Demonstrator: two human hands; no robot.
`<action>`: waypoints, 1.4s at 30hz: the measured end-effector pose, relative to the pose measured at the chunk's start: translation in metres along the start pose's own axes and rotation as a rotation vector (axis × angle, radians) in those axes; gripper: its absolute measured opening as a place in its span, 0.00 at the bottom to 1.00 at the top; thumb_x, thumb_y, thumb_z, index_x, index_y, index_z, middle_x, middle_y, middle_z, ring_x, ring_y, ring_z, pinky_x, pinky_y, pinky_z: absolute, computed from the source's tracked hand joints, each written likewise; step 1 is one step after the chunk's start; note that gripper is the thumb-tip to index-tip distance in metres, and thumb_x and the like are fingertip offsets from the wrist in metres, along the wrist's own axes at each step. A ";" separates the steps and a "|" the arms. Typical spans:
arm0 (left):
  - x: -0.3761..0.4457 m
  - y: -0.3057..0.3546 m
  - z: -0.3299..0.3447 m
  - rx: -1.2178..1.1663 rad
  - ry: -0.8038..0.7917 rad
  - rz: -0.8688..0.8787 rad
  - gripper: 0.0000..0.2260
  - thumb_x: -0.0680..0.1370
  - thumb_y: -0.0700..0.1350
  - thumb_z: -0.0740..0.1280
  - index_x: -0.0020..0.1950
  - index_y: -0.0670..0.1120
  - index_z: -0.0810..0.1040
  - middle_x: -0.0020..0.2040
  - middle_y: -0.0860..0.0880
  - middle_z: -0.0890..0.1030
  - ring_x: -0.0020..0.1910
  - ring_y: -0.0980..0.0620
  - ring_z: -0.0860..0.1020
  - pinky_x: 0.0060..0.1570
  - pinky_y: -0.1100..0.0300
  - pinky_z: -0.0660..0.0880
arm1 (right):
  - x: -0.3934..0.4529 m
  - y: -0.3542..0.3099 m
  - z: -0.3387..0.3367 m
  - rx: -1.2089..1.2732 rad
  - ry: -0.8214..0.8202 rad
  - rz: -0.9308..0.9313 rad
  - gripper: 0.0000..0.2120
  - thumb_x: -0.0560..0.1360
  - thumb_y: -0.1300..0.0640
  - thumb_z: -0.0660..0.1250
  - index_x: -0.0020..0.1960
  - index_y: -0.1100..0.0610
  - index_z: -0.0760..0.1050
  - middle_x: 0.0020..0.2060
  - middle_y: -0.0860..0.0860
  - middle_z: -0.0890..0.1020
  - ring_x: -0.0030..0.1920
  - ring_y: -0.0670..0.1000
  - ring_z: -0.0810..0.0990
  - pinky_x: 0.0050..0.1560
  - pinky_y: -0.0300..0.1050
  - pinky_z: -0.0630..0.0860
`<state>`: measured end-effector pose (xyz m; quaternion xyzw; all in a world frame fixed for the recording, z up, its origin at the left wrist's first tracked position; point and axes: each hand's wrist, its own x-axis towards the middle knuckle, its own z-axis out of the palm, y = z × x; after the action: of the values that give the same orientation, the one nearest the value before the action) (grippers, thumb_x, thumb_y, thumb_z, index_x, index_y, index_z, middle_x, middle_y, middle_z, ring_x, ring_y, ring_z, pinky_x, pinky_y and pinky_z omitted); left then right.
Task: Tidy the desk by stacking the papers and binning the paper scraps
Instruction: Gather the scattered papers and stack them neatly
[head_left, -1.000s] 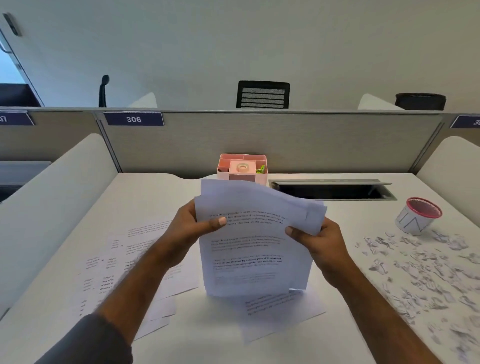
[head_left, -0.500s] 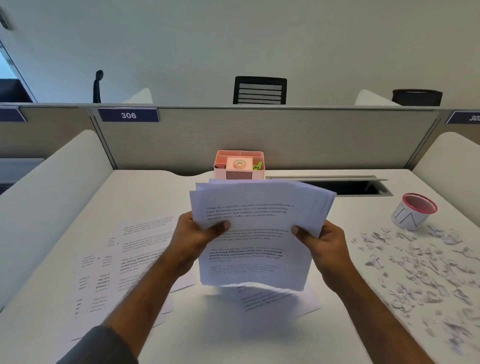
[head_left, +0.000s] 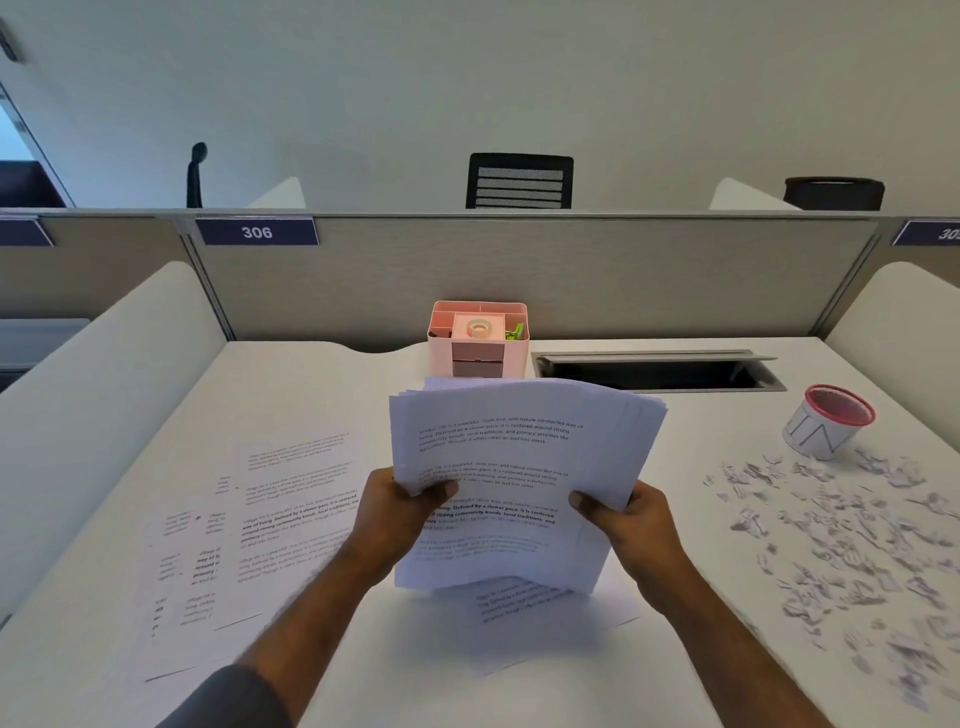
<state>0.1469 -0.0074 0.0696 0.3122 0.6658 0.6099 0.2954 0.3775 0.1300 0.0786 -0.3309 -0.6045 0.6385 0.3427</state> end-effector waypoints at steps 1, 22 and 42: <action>0.001 0.000 0.000 0.004 0.009 -0.004 0.10 0.74 0.39 0.76 0.48 0.54 0.85 0.47 0.54 0.87 0.45 0.50 0.86 0.39 0.60 0.82 | -0.001 0.001 0.000 0.001 0.005 -0.007 0.10 0.67 0.51 0.75 0.48 0.44 0.83 0.45 0.48 0.86 0.44 0.50 0.85 0.37 0.39 0.81; -0.018 -0.013 0.019 -0.928 0.185 -0.456 0.21 0.69 0.37 0.72 0.63 0.42 0.79 0.57 0.37 0.84 0.52 0.40 0.85 0.44 0.42 0.83 | -0.008 0.007 0.042 0.380 0.097 0.123 0.16 0.74 0.66 0.69 0.60 0.56 0.76 0.53 0.52 0.85 0.53 0.54 0.84 0.48 0.48 0.82; 0.034 0.047 -0.101 -0.221 -0.252 -0.199 0.39 0.63 0.62 0.80 0.68 0.45 0.77 0.62 0.42 0.82 0.57 0.45 0.82 0.57 0.49 0.77 | 0.012 -0.036 -0.016 0.203 -0.127 0.167 0.13 0.69 0.59 0.73 0.53 0.54 0.82 0.52 0.58 0.85 0.49 0.62 0.85 0.44 0.53 0.82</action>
<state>0.0498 -0.0419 0.1241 0.2846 0.5799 0.6032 0.4678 0.3856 0.1498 0.1137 -0.3029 -0.5276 0.7423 0.2811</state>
